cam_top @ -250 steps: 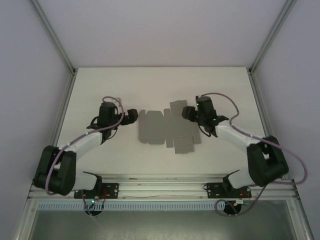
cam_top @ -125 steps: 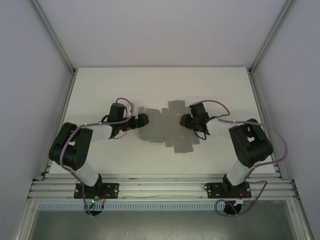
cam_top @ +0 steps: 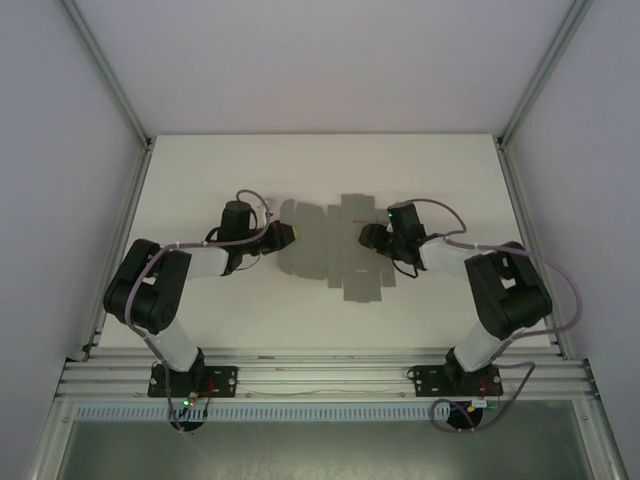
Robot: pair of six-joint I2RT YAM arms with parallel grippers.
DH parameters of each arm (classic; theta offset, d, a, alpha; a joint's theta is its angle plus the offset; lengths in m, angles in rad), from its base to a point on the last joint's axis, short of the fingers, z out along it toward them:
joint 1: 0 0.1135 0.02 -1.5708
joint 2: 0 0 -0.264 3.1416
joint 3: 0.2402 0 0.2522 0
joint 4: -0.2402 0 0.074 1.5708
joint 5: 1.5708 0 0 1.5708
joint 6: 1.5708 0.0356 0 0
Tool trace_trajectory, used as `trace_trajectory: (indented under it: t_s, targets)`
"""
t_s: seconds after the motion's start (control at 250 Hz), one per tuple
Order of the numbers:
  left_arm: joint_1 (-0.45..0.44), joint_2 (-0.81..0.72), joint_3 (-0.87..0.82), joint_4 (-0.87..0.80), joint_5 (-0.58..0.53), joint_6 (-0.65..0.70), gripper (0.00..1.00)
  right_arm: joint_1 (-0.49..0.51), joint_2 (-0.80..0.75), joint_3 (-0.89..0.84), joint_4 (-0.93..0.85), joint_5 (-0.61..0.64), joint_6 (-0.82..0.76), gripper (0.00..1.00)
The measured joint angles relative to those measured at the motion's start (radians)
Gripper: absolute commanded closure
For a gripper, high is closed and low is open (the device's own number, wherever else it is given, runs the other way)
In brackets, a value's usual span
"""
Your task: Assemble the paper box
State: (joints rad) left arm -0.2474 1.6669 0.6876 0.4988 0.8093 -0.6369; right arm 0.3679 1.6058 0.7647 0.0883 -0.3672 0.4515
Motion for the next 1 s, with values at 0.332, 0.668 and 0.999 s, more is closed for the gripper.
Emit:
trace_trajectory:
  t_s: [0.332,0.668,0.999]
  targets:
    - [0.002,-0.262,0.000,0.071,0.076,-0.010,1.00,-0.239,-0.412,-0.034,-0.071,-0.249,-0.134,0.22]
    - [0.008,-0.453,0.013,0.066,0.134,-0.052,1.00,-0.326,-0.465,-0.097,-0.037,-0.576,-0.164,0.57]
    - [0.016,-0.481,0.013,0.016,0.101,-0.049,1.00,-0.332,-0.546,-0.145,0.020,-0.703,-0.196,1.00]
